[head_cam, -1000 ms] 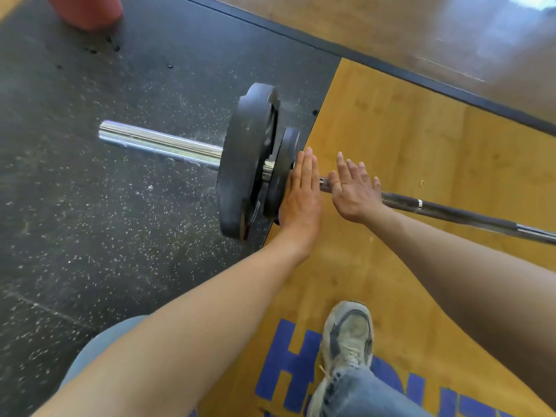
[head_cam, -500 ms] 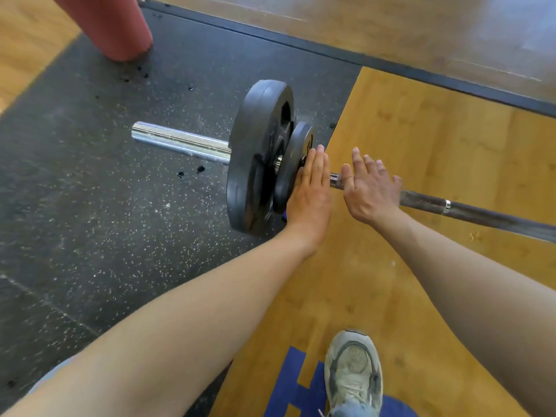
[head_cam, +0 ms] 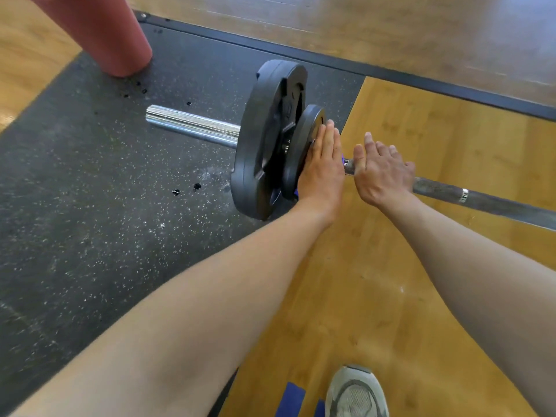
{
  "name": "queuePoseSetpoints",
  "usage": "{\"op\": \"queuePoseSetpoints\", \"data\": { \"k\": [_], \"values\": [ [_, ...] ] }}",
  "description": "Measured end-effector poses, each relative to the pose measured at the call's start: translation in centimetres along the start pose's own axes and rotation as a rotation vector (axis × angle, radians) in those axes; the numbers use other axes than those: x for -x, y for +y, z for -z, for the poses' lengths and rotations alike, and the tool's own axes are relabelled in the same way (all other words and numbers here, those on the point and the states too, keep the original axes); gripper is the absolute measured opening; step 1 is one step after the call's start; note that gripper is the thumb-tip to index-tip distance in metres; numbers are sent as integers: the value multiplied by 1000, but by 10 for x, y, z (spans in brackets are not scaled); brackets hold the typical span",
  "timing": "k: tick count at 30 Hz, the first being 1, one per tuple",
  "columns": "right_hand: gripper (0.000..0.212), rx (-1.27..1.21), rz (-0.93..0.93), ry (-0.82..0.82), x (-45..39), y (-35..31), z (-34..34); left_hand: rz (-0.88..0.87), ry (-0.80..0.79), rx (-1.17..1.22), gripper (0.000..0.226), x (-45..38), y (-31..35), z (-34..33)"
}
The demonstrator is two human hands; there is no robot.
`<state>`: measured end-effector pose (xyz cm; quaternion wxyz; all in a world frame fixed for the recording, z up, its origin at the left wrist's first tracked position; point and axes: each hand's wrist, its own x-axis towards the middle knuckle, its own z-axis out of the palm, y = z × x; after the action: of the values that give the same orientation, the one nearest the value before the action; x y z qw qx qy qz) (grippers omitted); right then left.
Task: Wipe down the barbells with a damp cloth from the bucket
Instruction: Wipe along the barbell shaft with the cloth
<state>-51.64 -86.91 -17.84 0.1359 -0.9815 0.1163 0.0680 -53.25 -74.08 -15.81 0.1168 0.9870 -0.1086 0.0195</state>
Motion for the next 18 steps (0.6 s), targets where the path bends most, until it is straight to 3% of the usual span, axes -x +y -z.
{"op": "queuePoseSetpoints", "data": {
  "k": [5,10,14,18],
  "values": [
    [70,16,-2,26,-30,3,4,-106,181,29,72,20,-14,-32],
    [70,37,2,33,-62,7,8,12,59,133,79,-42,6,-10],
    [71,41,1,52,-89,10,14,-64,79,65,63,-57,2,-17],
    [73,76,21,85,-112,14,16,-101,93,31,62,-70,6,-19]
  ]
}}
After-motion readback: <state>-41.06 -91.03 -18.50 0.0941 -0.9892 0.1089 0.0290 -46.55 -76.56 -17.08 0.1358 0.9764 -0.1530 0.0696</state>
